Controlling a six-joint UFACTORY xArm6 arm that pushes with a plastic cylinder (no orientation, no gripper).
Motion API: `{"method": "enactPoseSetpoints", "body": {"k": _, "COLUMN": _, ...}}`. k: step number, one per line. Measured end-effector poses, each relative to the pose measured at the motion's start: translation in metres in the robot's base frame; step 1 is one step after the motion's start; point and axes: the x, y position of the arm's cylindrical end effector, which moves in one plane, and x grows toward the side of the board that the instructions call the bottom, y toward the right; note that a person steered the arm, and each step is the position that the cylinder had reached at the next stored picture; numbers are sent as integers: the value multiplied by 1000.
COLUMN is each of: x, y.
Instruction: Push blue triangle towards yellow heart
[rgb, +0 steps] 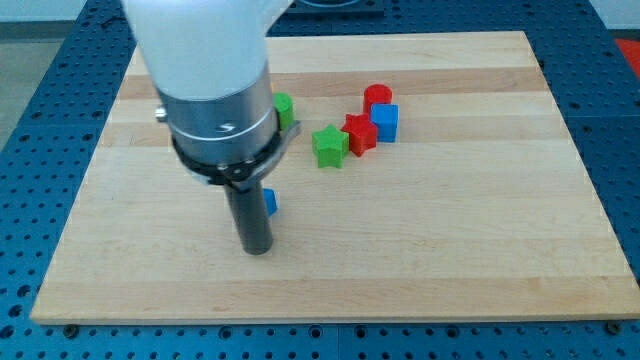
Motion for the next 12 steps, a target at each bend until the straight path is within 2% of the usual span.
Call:
{"method": "enactPoseSetpoints", "body": {"k": 3, "x": -62, "y": -19}}
{"method": "enactPoseSetpoints", "body": {"k": 4, "x": -58, "y": -22}}
{"method": "enactPoseSetpoints", "body": {"k": 6, "x": -8, "y": -23}}
{"method": "enactPoseSetpoints", "body": {"k": 8, "x": -32, "y": 14}}
{"method": "enactPoseSetpoints", "body": {"k": 10, "x": -65, "y": 15}}
{"method": "enactPoseSetpoints", "body": {"k": 12, "x": -69, "y": 15}}
